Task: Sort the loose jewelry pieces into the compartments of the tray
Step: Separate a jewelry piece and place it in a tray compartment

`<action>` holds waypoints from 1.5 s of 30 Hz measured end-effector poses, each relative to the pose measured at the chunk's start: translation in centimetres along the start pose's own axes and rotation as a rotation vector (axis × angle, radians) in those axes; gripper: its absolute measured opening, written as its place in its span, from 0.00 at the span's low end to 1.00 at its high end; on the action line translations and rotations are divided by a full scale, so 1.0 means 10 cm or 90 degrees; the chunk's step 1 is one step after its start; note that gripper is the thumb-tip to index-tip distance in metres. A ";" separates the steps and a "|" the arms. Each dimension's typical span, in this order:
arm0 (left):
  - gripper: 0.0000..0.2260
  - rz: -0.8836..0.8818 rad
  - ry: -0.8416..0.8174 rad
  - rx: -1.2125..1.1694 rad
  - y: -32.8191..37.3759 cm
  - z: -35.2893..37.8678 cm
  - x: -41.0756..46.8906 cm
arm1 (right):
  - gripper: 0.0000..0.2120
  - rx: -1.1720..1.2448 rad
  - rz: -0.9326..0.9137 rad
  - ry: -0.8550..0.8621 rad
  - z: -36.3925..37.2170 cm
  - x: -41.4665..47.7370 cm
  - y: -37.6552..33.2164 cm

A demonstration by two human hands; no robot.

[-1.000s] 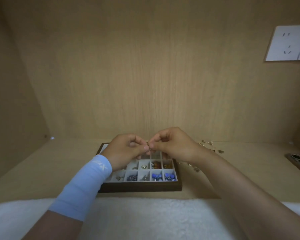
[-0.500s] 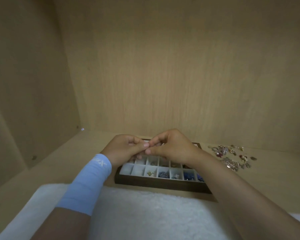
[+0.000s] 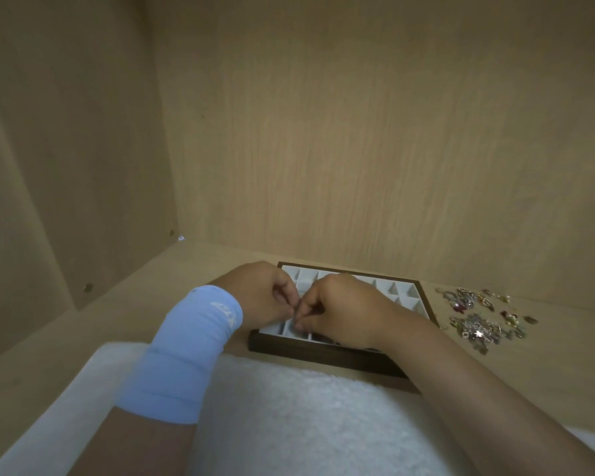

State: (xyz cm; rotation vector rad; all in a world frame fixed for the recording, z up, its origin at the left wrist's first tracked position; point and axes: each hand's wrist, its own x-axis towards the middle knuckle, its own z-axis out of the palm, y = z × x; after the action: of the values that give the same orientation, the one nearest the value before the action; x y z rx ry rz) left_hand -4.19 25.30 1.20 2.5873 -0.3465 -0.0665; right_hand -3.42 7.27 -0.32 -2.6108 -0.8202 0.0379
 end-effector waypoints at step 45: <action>0.12 0.216 0.092 -0.214 1.18 1.07 0.57 | 0.05 0.263 0.259 0.142 -0.91 -0.92 1.23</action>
State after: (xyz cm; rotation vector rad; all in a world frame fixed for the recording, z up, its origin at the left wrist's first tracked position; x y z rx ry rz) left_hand -2.61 8.78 -1.91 2.1570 -0.6537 0.1678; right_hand -2.98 -10.37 2.44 -2.2888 -0.1710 0.0255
